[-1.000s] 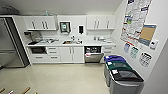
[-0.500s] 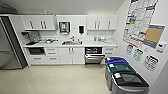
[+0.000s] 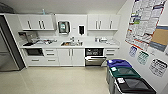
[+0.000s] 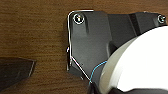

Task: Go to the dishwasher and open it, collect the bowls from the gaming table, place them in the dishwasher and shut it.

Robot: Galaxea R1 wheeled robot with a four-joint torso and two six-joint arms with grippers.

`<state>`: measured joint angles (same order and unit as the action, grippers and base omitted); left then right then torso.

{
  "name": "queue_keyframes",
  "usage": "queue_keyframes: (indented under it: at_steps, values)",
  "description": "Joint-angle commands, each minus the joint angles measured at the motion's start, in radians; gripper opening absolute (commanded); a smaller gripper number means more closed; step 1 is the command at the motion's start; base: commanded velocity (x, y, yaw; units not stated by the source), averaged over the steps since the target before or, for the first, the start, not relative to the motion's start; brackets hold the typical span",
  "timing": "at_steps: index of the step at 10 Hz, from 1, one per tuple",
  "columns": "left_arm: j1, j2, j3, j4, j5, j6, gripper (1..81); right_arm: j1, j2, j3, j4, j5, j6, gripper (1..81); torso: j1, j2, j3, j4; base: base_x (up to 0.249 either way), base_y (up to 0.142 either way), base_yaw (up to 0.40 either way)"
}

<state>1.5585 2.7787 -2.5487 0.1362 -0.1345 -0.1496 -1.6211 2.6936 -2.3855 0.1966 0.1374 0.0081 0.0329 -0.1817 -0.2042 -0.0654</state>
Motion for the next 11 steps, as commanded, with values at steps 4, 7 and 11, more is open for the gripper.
queue_keyframes:
  at_steps: [4, 7, 11]
  values:
    - [-0.033, -0.023, -0.002, 0.013, 0.045, 0.007, 1.0, 0.031, -0.027, 0.0, -0.008, -0.058, -0.002, 1.0, 0.0, 0.0, 0.0, 0.0, 0.223, 0.0, 0.0]
    - [-0.033, -0.016, -0.002, 0.013, 0.044, 0.007, 1.0, 0.031, -0.027, -0.004, -0.008, -0.059, -0.002, 1.0, 0.0, 0.0, 0.0, 0.0, 0.223, 0.0, 0.0]
    - [-0.034, -0.007, -0.002, 0.013, 0.045, 0.007, 1.0, 0.036, -0.027, -0.004, -0.008, -0.062, -0.002, 1.0, 0.002, 0.001, 0.0, 0.0, 0.167, 0.0, 0.0]
